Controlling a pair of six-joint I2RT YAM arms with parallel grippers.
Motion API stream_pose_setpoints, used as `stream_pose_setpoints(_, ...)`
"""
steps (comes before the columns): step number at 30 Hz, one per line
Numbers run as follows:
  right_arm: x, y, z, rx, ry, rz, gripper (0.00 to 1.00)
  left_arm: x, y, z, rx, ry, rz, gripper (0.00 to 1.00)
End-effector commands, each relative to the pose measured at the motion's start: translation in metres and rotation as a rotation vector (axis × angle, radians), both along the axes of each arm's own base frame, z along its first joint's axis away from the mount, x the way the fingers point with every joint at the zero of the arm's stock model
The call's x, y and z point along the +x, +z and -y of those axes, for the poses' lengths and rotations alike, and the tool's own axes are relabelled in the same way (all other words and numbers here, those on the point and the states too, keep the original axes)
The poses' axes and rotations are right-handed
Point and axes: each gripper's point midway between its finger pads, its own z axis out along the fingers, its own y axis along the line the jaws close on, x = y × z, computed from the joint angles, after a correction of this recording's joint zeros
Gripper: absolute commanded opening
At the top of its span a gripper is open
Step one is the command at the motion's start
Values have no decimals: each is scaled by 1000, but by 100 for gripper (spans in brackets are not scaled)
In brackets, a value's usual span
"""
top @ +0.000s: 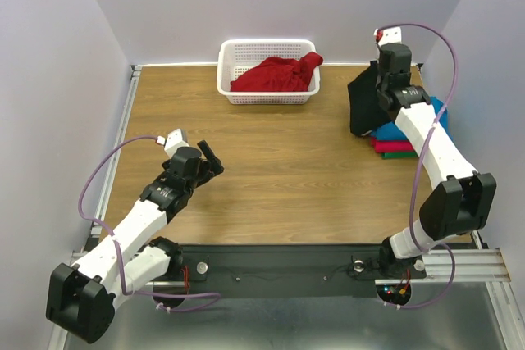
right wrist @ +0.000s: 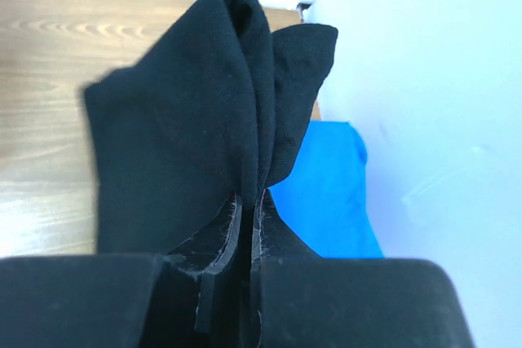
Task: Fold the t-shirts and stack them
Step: Neatly place the folded tshirt to the corner
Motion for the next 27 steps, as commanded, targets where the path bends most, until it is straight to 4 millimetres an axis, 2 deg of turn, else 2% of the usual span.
stream_pose_setpoints(1, -4, 59, 16, -23, -32, 112, 0, 10, 24, -2, 2, 25, 60, 98)
stream_pose_setpoints(5, -9, 79, 20, -5, -40, 140, 0, 10, 24, -4, 8, 28, 56, 98)
stream_pose_setpoints(9, -11, 85, 21, 15, -32, 139, 0, 10, 23, -5, 9, 36, 56, 98)
stream_pose_setpoints(11, -12, 82, 25, 26, -47, 133, 0, 10, 23, -6, 10, 40, 56, 98)
stream_pose_setpoints(20, -8, 48, 61, 61, -121, 32, 0, 12, 20, -8, 28, 50, 44, 98)
stream_pose_setpoints(24, 1, 42, 81, 43, -123, -10, 0, 13, 16, -7, 39, 47, 26, 98)
stream_pose_setpoints(25, 7, 31, 86, 33, -130, -42, 0, 13, 16, -7, 41, 46, 23, 98)
stream_pose_setpoints(27, 7, 26, 101, 6, -168, -72, 0, 14, 15, -7, 44, 47, 20, 98)
